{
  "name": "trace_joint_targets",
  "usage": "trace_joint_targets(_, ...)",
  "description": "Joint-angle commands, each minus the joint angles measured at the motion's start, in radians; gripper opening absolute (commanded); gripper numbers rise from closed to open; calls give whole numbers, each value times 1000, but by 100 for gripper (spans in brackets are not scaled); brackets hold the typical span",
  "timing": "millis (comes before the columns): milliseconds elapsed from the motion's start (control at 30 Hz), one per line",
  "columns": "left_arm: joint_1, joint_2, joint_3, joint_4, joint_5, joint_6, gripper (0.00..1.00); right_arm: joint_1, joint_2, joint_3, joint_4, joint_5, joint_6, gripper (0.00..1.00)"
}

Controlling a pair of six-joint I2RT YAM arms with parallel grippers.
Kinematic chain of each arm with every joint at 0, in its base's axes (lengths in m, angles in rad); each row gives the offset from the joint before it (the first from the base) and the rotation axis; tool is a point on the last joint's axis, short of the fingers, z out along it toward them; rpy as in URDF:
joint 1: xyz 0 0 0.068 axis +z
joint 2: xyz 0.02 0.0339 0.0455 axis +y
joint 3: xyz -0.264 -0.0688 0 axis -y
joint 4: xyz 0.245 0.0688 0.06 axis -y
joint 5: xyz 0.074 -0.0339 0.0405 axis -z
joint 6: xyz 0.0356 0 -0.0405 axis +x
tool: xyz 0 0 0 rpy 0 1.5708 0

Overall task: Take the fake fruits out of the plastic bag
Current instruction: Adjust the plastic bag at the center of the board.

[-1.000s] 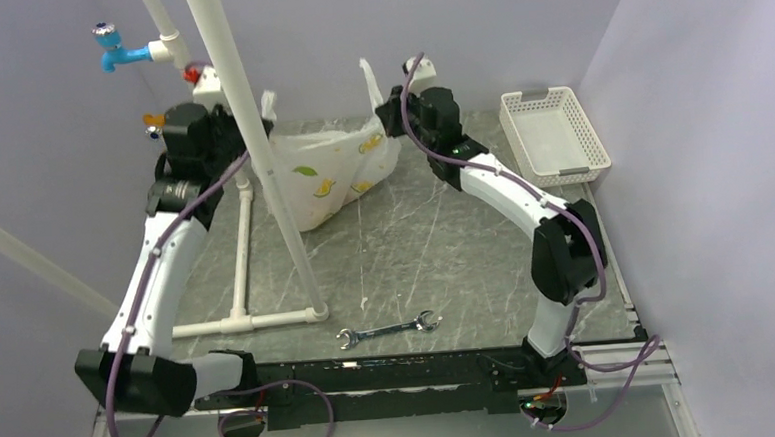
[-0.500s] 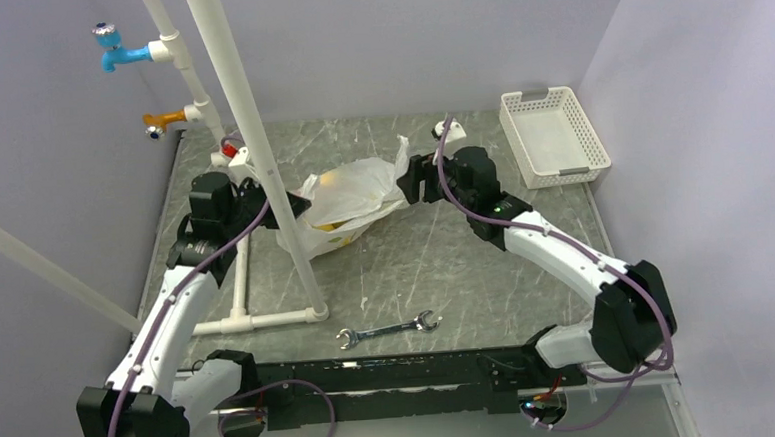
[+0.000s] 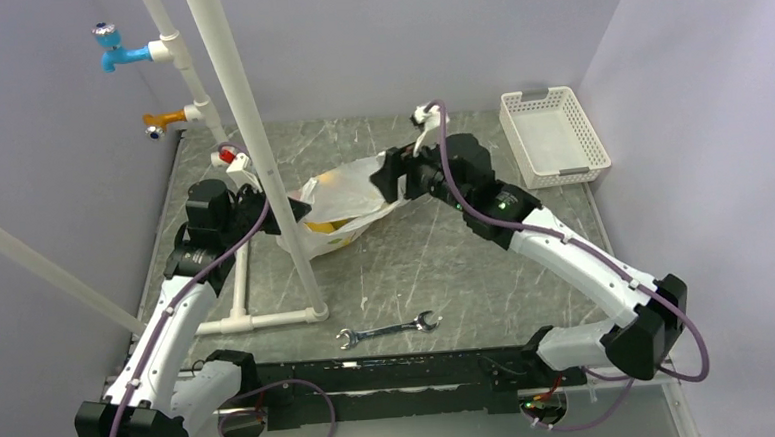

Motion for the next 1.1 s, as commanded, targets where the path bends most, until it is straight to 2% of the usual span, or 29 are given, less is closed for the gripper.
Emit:
trace_joint_targets(0,-1,-21,-2,25,15,0,9,113,-28,55,45,2,28,74)
trace_joint_targets(100,-1,-33,-25,48,19,-13,10,137,19,66,76,-51,44,69)
trace_joint_targets(200,-1,-31,-26,40,26,-8,10,155,83,68,90,-84,34,58)
trace_joint_targets(300,-1,-24,-18,11,26,13,11,160,131,41,121,-72,30,55)
trace_joint_targets(400,-1,-28,-24,4,34,19,14,159,183,50,113,-52,16,48)
trace_joint_targets(467,-2,-29,-35,10,46,19,23,159,212,50,120,-28,4,45)
trace_joint_targets(533,-2,-24,-43,8,65,22,30,162,241,31,130,59,-4,43)
trace_joint_targets(600,-2,-16,-49,-8,88,32,36,164,273,17,117,117,-12,36)
trace_joint_targets(667,-3,-17,-48,-40,99,48,51,171,287,-5,103,155,-21,34)
trace_joint_targets(767,-2,-43,-22,-110,77,87,81,200,258,-86,132,178,-32,34)
trace_joint_targets(833,-1,-56,20,-165,25,138,96,222,208,-155,158,182,-31,37)
trace_joint_targets(867,-1,-58,45,-192,4,165,99,230,184,-185,158,173,-29,40)
trace_joint_targets(1000,-2,-36,144,-304,-39,237,99,234,94,-296,182,146,-28,56)
trace_joint_targets(1067,-2,-32,167,-313,-46,241,99,232,75,-354,213,162,-25,59)
